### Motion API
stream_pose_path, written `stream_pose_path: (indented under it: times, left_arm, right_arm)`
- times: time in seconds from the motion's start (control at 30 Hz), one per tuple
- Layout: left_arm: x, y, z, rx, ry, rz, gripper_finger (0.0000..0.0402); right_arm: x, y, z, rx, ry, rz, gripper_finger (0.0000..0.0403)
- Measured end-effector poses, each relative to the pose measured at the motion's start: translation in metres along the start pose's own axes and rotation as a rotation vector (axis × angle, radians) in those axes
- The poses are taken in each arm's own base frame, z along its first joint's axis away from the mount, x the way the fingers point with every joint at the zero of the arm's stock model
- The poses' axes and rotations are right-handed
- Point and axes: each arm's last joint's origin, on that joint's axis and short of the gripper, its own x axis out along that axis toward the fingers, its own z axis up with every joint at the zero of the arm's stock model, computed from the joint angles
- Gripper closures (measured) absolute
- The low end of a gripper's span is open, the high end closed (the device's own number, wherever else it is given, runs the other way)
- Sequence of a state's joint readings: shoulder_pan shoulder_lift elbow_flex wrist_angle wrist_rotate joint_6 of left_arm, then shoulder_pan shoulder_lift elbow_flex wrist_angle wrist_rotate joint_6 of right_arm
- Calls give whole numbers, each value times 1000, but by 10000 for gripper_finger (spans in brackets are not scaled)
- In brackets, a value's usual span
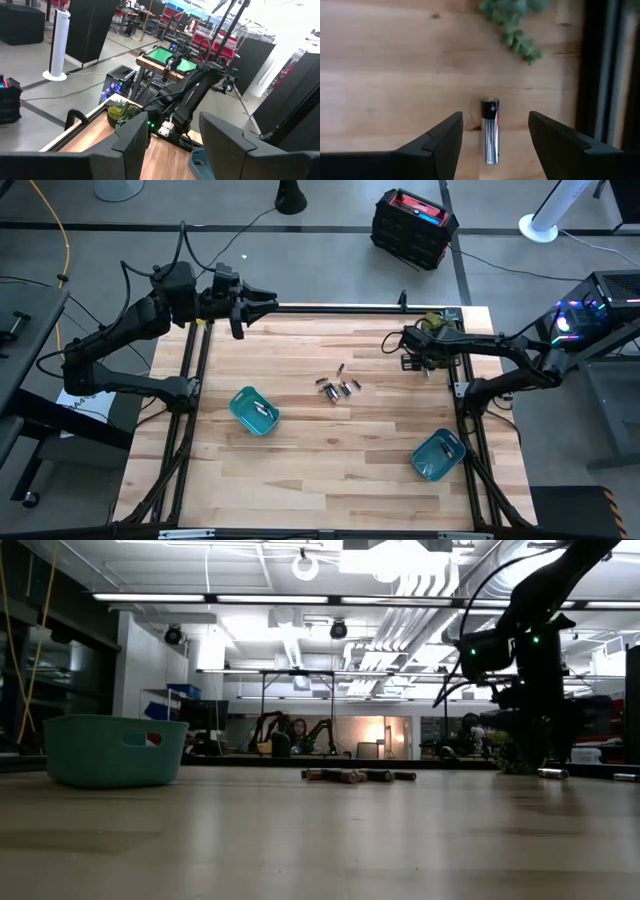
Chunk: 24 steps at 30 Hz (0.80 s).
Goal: Sort batteries
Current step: Put the silver battery into the green bin
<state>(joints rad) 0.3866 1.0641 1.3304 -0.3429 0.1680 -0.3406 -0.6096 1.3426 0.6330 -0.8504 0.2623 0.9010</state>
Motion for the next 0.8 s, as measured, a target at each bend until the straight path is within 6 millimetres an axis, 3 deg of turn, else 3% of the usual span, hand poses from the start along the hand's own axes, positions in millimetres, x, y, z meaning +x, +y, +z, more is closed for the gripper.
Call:
stream_pose_path:
  times: [0.27, 0.4, 0.47, 0.53, 0.73, 0.8]
  left_arm:
    - [0, 0, 0, -7, 1, 0, 229]
    - [0, 1, 0, -6, -8, 19, 229]
    - [0, 1, 0, -5, -11, 22, 229]
    - [0, 1, 1, -5, -12, 22, 229]
    - [0, 1, 1, -4, -17, 34, 229]
    - [0, 1, 1, -5, -21, 46, 229]
  right_arm:
    - [26, -10, -12, -10, 65, 75, 194]
    - [23, -6, -14, -76, 44, 99, 276]
    - [17, -2, -11, -113, 20, 131, 345]
    - [10, 1, -9, -139, 2, 167, 380]
    - [-34, 31, 10, -203, -154, 456, 383]
    - [-58, 48, 18, -240, -249, 628, 383]
